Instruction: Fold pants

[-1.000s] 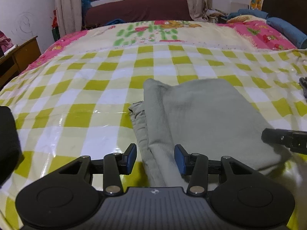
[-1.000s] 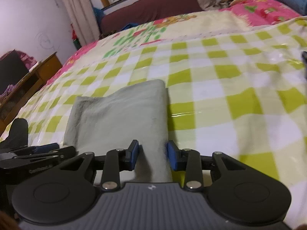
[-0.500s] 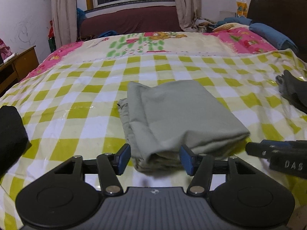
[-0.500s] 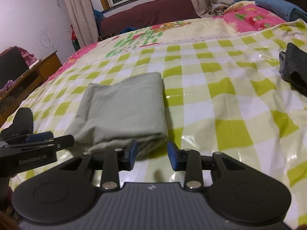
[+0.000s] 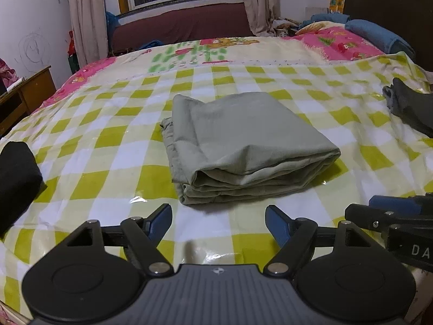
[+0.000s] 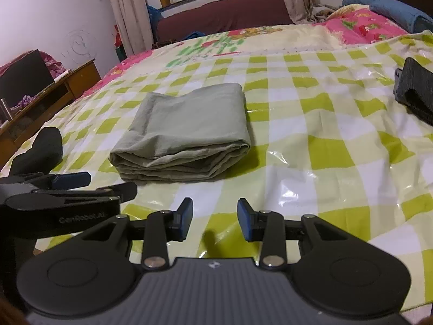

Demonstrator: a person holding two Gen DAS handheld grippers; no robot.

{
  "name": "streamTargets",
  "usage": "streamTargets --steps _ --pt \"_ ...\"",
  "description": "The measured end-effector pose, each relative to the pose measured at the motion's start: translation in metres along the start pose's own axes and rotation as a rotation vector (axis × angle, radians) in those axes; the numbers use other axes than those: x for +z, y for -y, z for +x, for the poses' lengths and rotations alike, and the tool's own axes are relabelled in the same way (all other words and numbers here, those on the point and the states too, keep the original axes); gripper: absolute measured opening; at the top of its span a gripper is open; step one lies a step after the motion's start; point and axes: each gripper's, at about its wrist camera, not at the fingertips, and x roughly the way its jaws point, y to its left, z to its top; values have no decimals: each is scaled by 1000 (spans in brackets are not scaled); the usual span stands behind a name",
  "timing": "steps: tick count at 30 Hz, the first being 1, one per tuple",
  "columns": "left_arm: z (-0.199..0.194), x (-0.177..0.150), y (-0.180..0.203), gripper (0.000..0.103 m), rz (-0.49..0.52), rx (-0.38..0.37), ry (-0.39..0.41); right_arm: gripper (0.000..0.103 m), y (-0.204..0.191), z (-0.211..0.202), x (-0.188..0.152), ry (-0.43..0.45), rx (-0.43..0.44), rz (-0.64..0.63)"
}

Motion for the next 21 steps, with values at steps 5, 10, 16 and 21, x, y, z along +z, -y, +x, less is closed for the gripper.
streamTargets --steps 5,10,16,21 --pt "1 -3 -3 99 -16 -7 -4 40 2 -1 -3 -2 -7 11" --pt "2 -4 -4 103 -23 -11 -12 40 3 -1 -3 -4 -6 17" --pt "4 -5 0 103 -7 1 -20 41 4 2 -6 -20 -3 28" --pt "5 -5 0 103 -6 3 -20 41 6 3 -6 -22 -5 42"
